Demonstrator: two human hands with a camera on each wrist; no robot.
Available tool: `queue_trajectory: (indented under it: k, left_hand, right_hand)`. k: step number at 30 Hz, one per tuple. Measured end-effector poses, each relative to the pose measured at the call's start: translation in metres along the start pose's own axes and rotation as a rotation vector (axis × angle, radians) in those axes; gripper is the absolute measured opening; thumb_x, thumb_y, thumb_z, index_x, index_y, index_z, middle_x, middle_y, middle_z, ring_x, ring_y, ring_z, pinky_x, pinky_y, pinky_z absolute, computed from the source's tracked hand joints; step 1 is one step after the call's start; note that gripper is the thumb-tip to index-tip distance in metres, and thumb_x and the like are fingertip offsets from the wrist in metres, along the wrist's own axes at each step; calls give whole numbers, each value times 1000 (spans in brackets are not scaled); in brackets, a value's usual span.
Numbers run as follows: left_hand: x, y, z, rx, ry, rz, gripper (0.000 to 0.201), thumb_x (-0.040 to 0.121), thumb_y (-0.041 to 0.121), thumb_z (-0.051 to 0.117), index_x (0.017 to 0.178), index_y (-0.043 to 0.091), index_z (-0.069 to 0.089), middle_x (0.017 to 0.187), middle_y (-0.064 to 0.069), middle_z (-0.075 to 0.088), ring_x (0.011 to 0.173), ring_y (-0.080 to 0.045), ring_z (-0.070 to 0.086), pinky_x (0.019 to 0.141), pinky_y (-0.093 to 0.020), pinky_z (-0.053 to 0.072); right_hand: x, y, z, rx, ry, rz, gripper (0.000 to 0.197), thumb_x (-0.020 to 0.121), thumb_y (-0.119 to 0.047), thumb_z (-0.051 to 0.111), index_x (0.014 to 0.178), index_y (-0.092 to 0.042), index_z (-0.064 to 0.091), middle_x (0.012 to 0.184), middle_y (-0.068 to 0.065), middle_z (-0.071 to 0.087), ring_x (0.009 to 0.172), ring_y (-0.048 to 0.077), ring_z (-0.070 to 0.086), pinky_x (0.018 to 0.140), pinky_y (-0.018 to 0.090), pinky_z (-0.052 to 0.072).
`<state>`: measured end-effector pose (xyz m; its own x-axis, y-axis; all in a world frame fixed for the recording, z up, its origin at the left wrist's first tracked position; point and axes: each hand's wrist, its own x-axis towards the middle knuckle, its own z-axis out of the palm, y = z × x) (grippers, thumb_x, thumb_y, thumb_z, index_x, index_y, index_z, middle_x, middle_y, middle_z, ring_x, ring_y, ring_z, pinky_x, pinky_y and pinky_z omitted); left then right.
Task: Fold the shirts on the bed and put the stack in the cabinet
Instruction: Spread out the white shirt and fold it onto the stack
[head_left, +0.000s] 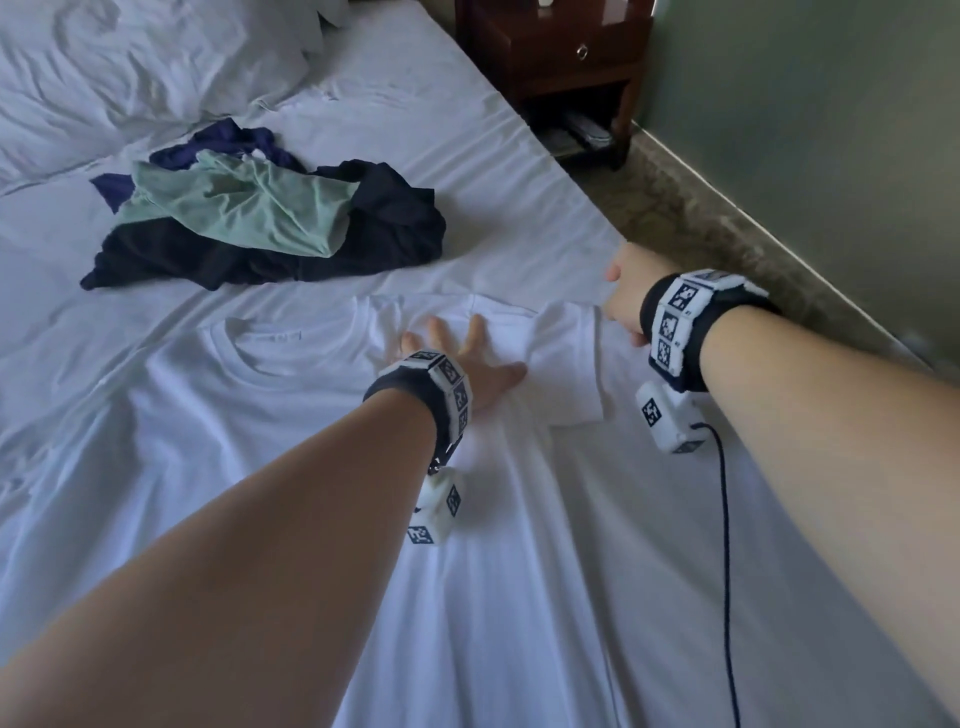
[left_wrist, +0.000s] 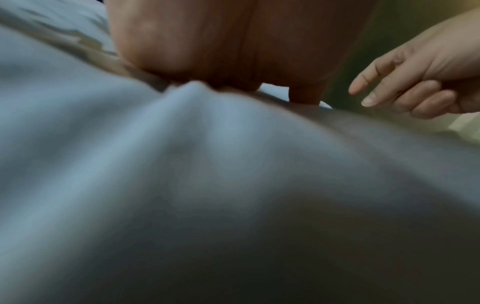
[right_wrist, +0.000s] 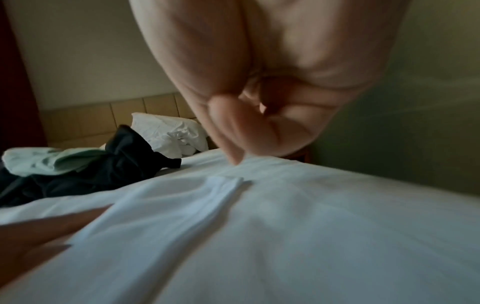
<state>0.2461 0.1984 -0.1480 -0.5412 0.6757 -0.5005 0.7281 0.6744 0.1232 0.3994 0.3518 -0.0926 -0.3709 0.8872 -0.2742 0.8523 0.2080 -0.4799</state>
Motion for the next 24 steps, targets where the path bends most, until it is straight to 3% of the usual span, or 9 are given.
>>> queue_trajectory:
  k: [4, 7, 9, 12, 14, 17, 20, 22, 24]
  left_hand:
    - [-6, 2, -1, -42, 7, 3, 102, 66, 97, 32, 150, 57, -10, 169, 3, -17, 153, -41, -16, 116, -68, 6]
    - [-10, -1, -9, -100, 19, 25, 100, 62, 95, 39, 148, 64, -1, 169, 4, -1, 154, -40, -1, 115, -65, 20]
    - [-17, -12, -21, -255, 74, 67, 89, 78, 79, 49, 155, 57, 10, 166, 1, 23, 149, -34, 28, 114, -51, 34]
    - [-33, -69, -47, -529, 298, 71, 55, 97, 41, 57, 151, 41, 43, 151, 0, 51, 124, -23, 58, 91, -30, 48]
    - [-54, -130, -67, -457, 378, -54, 40, 102, 23, 51, 141, 27, 58, 143, -2, 59, 120, -24, 61, 94, -31, 50]
    - [-92, -236, -85, -171, 389, -358, 36, 105, 7, 41, 135, 7, 60, 133, -10, 62, 121, -25, 62, 95, -31, 51]
    - [-123, -334, -75, 71, 264, -525, 37, 103, 8, 41, 134, 13, 61, 130, -4, 64, 118, -20, 64, 92, -27, 54]
    - [-117, -389, -57, -178, 189, -671, 37, 102, 16, 48, 137, 15, 61, 126, -3, 67, 108, -22, 67, 90, -32, 57]
    - [-112, -410, -41, -536, 203, -662, 39, 93, 34, 68, 120, 6, 69, 104, -8, 71, 91, -27, 69, 88, -40, 59]
  right_hand:
    - [-8, 2, 13, -109, -13, 48, 57, 90, -54, 56, 130, -13, 54, 116, 15, 60, 104, 40, 64, 90, 52, 57]
    - [-21, -13, 28, -363, 67, -238, 61, 94, -52, 53, 148, -26, 40, 153, 9, 35, 138, 35, 36, 109, 48, 40]
    - [-34, -17, 47, -423, -70, -392, 72, 94, -58, 51, 156, -30, 26, 166, -1, 17, 151, 27, 17, 119, 47, 26]
    - [-39, -5, 74, -617, -230, -231, 110, 78, -89, 35, 161, -25, 1, 169, -1, -6, 155, 25, -6, 125, 47, 5]
    - [-44, -9, 73, -705, -197, -132, 121, 70, -97, 33, 160, -27, -7, 169, 3, -13, 154, 32, -10, 124, 49, 0]
    - [-67, -56, 68, -748, -94, -40, 116, 76, -81, 53, 158, -36, -15, 167, 6, -20, 152, 41, -14, 121, 58, -1]
    - [-88, -128, 90, -734, -82, -264, 88, 93, -51, 50, 160, -33, -5, 169, 5, -14, 153, 38, -13, 122, 57, -3]
    - [-107, -177, 123, -640, -181, -404, 80, 93, -48, 49, 161, -30, 8, 170, 5, 0, 154, 34, -3, 124, 52, 8]
    - [-135, -219, 159, -553, -310, -502, 78, 94, -49, 50, 160, -23, 18, 168, 5, 11, 154, 31, 6, 123, 48, 19]
